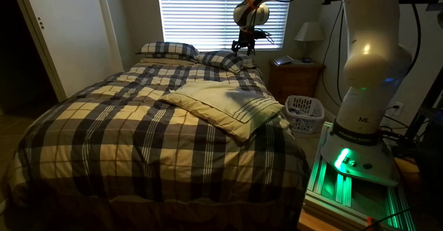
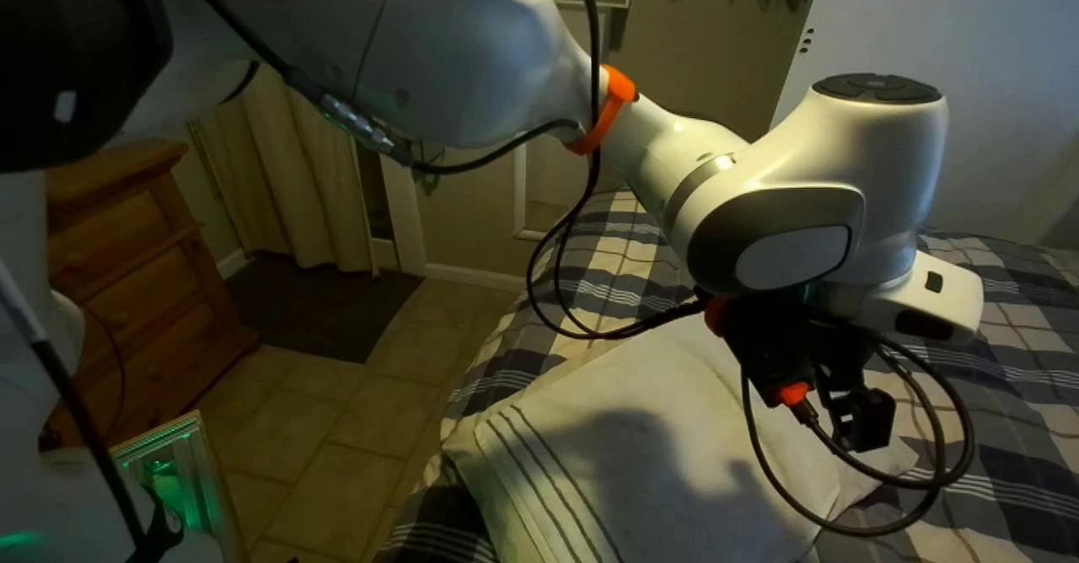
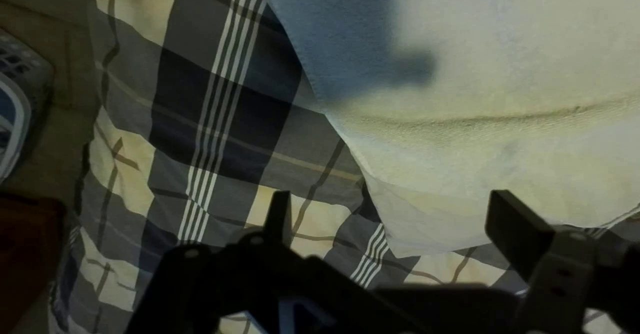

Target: Unfold the white towel.

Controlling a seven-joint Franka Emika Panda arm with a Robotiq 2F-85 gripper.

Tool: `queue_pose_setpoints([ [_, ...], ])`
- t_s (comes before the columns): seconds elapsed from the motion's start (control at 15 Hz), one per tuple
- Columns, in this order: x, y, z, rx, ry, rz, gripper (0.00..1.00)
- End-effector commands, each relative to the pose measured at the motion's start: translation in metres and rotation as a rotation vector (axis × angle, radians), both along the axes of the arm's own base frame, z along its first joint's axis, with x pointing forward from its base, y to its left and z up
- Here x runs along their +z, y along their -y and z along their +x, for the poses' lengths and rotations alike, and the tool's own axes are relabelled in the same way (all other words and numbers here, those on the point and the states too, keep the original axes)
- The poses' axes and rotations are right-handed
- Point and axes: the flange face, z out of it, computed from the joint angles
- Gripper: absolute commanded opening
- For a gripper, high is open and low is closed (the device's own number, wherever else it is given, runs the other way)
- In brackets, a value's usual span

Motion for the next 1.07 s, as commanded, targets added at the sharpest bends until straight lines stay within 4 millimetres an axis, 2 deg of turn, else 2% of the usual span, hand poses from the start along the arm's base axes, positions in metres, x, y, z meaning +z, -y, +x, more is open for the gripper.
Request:
queue_pose_setpoints([
  [0.0,0.011,-0.013,-0.019,-0.031,0.003,-0.023,1.0],
  [0.13,0.015,-0.015,-0.024,-0.044,0.009,-0.026,1.0],
  [0.2,0.009,-0.007,-0.011,-0.024,0.0,-0.01,1.0],
  [0.47,0.013,-0.009,-0.017,-0.032,0.004,-0.009,1.0],
  [1.0,0.012,-0.009,-0.017,-0.033,0.004,-0.009,1.0],
])
